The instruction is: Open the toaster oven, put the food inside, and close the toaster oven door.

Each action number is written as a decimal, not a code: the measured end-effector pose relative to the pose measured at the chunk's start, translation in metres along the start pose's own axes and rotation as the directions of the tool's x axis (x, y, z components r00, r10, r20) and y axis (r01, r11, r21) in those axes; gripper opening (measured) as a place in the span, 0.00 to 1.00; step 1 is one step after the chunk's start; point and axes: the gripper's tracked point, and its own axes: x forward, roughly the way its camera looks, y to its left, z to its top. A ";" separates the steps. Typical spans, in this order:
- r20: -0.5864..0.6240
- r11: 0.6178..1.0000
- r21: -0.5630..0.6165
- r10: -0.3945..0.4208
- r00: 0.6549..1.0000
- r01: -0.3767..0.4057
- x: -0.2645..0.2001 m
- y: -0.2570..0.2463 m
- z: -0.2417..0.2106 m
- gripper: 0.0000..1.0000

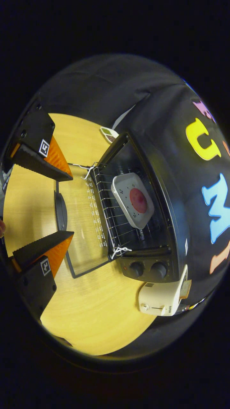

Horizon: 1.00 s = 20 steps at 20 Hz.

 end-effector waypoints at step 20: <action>-0.252 0.983 -0.138 -0.154 0.955 0.123 0.027 -0.015 -0.072 0.99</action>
